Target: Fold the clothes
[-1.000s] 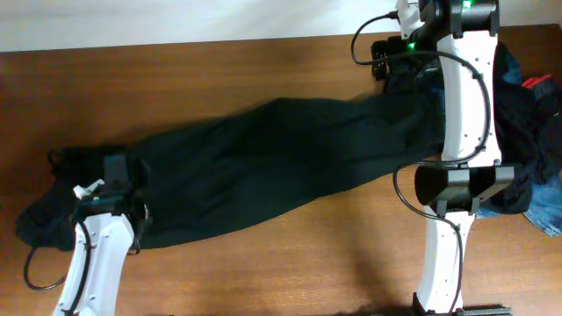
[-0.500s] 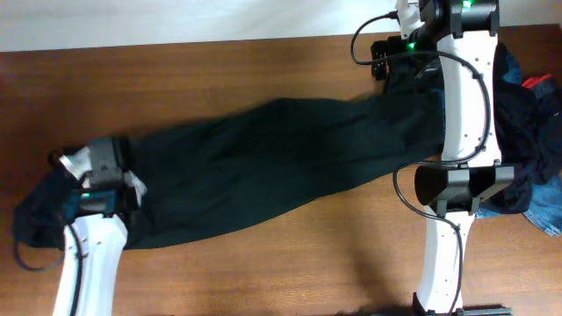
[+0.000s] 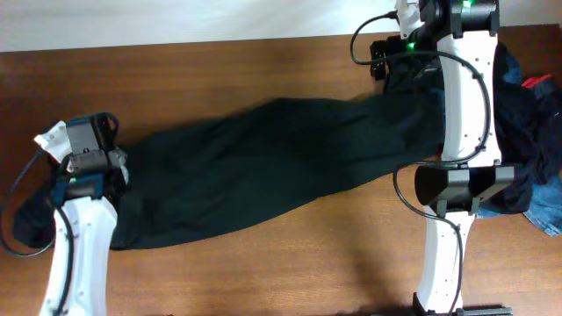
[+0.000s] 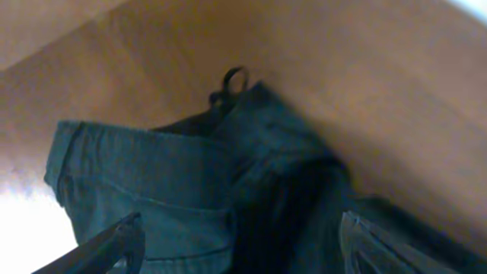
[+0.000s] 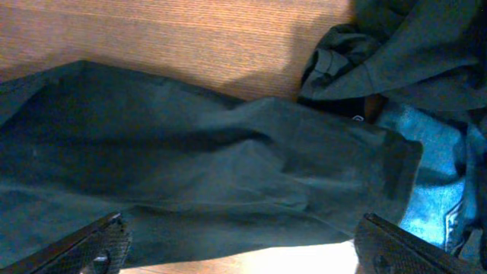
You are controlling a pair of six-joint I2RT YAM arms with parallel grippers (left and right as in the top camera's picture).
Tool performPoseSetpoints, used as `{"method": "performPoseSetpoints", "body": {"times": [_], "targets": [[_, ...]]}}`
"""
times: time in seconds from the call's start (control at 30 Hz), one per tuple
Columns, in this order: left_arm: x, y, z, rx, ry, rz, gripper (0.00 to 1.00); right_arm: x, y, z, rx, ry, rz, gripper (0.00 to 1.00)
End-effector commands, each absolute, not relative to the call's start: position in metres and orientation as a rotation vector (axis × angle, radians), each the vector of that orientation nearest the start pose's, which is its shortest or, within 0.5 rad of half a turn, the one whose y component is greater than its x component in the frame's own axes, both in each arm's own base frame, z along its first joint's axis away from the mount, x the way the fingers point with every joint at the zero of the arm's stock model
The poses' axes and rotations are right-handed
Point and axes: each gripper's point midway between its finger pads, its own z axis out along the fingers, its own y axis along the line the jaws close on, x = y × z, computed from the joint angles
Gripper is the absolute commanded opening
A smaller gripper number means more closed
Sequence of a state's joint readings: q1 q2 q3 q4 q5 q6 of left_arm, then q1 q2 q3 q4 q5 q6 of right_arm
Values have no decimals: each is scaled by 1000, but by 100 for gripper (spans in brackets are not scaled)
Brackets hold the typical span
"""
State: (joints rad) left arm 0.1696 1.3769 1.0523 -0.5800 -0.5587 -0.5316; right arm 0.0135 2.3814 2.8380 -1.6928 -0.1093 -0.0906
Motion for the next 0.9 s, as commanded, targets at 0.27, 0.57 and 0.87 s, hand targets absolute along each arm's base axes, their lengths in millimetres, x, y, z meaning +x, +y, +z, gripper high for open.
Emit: {"method": "performPoseSetpoints", "body": {"times": [0.27, 0.57, 0.87], "targets": [[319, 185, 126, -1186, 2243, 574, 82, 481, 28, 244, -188, 2753, 149, 99], [328, 188, 119, -1167, 2246, 579, 14, 481, 27, 244, -189, 2753, 148, 99], [373, 202, 201, -992, 2130, 571, 1, 481, 27, 244, -189, 2753, 148, 99]]}}
